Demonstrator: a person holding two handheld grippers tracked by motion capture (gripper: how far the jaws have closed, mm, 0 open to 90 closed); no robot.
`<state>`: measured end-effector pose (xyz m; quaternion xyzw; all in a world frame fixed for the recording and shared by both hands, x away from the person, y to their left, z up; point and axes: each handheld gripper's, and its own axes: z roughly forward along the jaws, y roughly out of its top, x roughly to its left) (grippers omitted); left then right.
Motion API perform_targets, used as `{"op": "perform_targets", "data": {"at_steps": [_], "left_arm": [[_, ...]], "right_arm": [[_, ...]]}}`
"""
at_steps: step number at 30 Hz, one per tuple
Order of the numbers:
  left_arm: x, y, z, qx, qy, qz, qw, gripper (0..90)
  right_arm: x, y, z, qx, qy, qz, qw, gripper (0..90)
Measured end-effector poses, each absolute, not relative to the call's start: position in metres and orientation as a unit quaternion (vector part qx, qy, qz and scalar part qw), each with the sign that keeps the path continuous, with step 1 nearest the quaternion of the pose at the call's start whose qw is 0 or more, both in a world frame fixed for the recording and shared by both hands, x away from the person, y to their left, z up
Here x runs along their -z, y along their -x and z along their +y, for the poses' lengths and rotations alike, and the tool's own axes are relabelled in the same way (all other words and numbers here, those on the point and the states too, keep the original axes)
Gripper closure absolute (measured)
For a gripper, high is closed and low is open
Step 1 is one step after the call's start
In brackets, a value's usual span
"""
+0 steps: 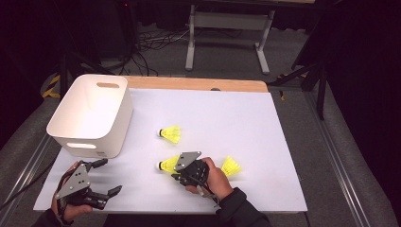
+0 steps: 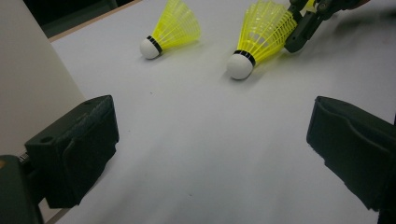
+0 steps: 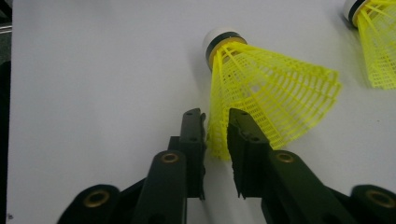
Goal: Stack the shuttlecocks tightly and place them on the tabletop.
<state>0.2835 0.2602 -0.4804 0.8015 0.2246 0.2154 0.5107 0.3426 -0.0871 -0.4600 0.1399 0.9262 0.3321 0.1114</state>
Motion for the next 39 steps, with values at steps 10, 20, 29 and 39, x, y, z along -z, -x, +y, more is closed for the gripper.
{"op": "perform_targets", "data": {"at_steps": [10, 20, 29, 39], "left_arm": [[0.481, -0.284, 0.260, -0.214, -0.801, 0.227, 0.511, 3.2], [0.482, -0.285, 0.260, -0.212, -0.803, 0.227, 0.509, 3.2], [0.482, -0.286, 0.261, -0.211, -0.800, 0.229, 0.513, 3.4], [0.482, -0.285, 0.261, -0.215, -0.800, 0.231, 0.511, 3.4]], "right_arm": [[0.458, -0.340, -0.089, -0.340, -0.141, 0.921, 0.125, 89.7], [0.454, -0.336, -0.093, -0.347, -0.138, 0.917, 0.142, 90.0], [0.447, -0.334, -0.099, -0.357, -0.136, 0.911, 0.157, 90.0], [0.436, -0.329, -0.111, -0.371, -0.136, 0.903, 0.170, 90.0]]}}
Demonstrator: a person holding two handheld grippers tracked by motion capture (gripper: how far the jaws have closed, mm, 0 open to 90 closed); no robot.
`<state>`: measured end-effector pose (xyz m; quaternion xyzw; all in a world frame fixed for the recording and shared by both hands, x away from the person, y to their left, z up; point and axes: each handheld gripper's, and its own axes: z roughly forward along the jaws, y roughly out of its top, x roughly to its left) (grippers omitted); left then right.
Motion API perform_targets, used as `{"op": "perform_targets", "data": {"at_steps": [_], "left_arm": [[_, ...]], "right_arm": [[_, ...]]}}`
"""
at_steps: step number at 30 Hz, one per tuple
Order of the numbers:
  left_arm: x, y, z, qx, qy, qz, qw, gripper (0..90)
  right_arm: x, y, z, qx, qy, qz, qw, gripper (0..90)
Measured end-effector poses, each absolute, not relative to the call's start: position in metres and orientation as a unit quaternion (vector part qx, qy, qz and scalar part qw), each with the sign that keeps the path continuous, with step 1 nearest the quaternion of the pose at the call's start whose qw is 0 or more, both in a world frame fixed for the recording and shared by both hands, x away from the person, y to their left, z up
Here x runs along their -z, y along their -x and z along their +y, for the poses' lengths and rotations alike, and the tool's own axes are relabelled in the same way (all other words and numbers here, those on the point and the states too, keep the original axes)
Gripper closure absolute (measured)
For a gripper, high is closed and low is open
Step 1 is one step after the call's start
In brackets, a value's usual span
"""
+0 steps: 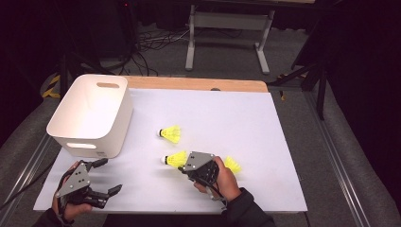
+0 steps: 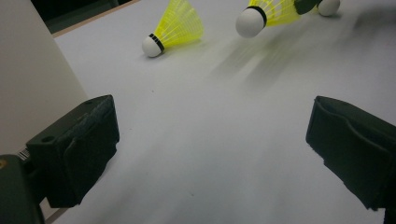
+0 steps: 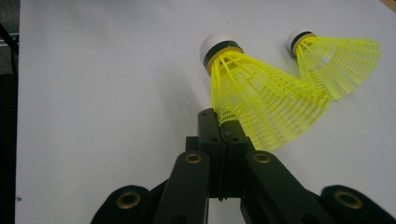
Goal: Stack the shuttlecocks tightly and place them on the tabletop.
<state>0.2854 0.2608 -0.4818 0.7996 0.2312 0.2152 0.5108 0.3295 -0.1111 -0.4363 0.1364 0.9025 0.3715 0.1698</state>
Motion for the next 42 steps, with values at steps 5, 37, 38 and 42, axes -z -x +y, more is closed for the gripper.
{"op": "perform_targets", "data": {"at_steps": [5, 37, 38, 42], "left_arm": [[0.482, -0.285, 0.262, -0.214, -0.797, 0.230, 0.516, 3.1], [0.482, -0.285, 0.263, -0.212, -0.798, 0.229, 0.515, 2.7], [0.482, -0.286, 0.263, -0.212, -0.798, 0.229, 0.515, 2.7], [0.482, -0.286, 0.262, -0.213, -0.799, 0.228, 0.514, 2.7]], "right_arm": [[0.431, -0.328, -0.119, -0.379, -0.139, 0.899, 0.170, 90.0], [0.413, -0.336, -0.149, -0.384, -0.166, 0.885, 0.203, 90.0], [0.413, -0.337, -0.149, -0.385, -0.168, 0.885, 0.202, 90.0], [0.414, -0.342, -0.150, -0.381, -0.172, 0.886, 0.202, 90.0]]}}
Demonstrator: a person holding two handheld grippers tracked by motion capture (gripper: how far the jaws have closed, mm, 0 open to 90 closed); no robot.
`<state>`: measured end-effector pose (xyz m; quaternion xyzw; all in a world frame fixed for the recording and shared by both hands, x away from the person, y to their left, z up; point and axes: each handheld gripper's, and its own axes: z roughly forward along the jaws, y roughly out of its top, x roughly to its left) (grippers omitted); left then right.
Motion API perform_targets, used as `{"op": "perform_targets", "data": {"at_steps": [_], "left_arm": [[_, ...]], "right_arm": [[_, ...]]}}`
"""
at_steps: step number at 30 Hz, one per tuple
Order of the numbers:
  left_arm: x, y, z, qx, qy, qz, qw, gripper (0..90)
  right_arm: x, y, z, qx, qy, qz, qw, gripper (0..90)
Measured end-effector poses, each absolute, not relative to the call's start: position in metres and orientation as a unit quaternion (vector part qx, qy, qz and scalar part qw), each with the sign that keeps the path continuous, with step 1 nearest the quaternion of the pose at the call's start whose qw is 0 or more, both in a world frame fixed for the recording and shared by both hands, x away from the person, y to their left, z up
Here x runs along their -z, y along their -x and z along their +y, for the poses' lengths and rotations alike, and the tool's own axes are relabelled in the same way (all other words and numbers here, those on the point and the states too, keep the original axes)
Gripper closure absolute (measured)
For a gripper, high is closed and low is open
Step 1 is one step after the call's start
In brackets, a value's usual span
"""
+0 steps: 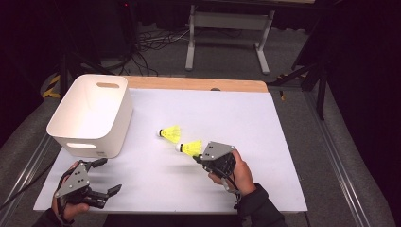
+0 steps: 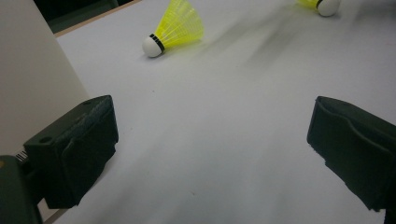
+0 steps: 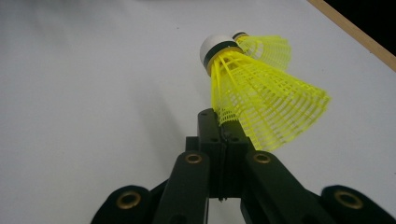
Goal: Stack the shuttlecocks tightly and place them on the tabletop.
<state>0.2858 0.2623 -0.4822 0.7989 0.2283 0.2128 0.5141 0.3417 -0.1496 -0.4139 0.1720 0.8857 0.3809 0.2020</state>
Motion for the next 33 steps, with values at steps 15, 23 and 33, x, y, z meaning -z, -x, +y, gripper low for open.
{"op": "perform_targets", "data": {"at_steps": [15, 23, 33], "left_arm": [[0.483, -0.287, 0.262, -0.209, -0.800, 0.229, 0.514, 2.8], [0.483, -0.287, 0.262, -0.207, -0.799, 0.230, 0.515, 2.8], [0.484, -0.287, 0.263, -0.205, -0.799, 0.229, 0.517, 2.9]], "right_arm": [[0.414, -0.378, -0.154, -0.355, -0.203, 0.891, 0.198, 90.0], [0.412, -0.395, -0.142, -0.331, -0.204, 0.901, 0.193, 90.0], [0.416, -0.411, -0.128, -0.301, -0.205, 0.913, 0.186, 90.0]]}}
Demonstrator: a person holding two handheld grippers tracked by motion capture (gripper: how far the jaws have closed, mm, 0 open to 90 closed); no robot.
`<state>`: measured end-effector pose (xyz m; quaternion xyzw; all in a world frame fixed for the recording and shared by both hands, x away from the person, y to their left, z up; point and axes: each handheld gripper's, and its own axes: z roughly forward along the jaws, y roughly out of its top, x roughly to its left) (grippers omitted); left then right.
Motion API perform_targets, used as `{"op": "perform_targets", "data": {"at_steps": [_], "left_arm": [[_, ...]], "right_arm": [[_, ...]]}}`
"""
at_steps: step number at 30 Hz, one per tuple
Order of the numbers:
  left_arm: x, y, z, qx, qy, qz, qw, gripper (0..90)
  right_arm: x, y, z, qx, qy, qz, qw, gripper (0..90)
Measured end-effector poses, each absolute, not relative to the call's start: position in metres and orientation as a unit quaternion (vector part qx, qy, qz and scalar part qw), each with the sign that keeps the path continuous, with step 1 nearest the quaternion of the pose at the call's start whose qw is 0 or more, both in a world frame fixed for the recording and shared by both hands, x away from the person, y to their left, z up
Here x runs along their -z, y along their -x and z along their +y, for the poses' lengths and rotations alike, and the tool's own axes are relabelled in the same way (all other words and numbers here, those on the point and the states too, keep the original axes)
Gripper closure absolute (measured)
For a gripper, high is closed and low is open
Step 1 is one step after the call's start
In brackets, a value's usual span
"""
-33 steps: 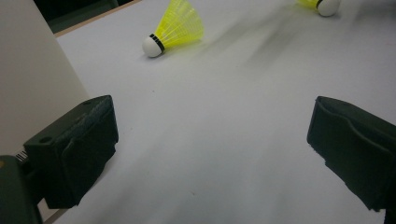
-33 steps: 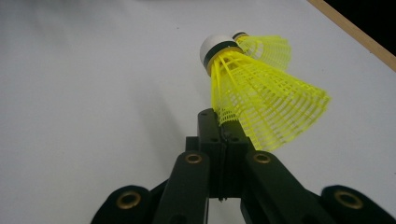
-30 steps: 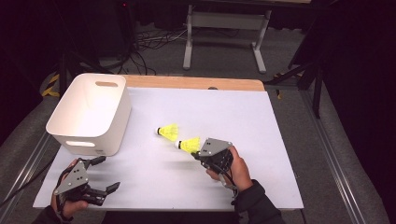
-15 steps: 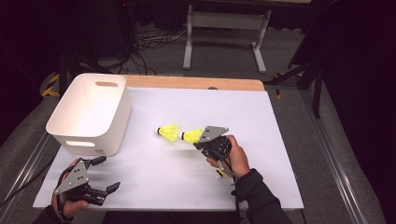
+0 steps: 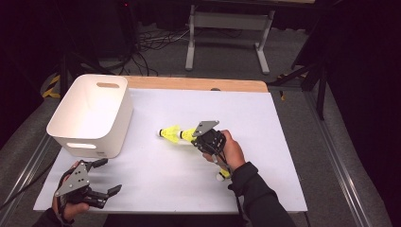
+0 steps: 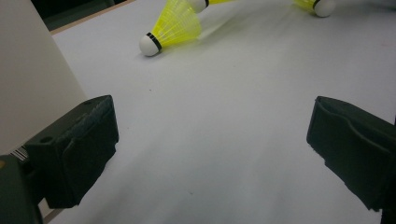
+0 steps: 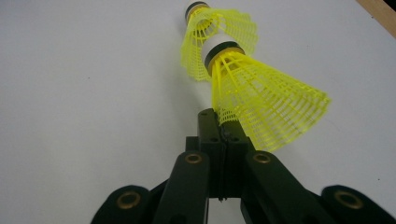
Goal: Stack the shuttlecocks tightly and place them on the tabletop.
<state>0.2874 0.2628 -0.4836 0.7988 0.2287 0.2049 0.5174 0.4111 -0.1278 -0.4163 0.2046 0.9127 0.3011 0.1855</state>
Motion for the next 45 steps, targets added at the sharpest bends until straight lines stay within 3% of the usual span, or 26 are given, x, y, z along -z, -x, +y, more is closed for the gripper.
{"op": "perform_targets", "data": {"at_steps": [45], "left_arm": [[0.484, -0.287, 0.263, -0.196, -0.804, 0.219, 0.518, 3.4]], "right_arm": [[0.434, -0.440, -0.085, -0.263, -0.195, 0.928, 0.176, 89.7]]}}
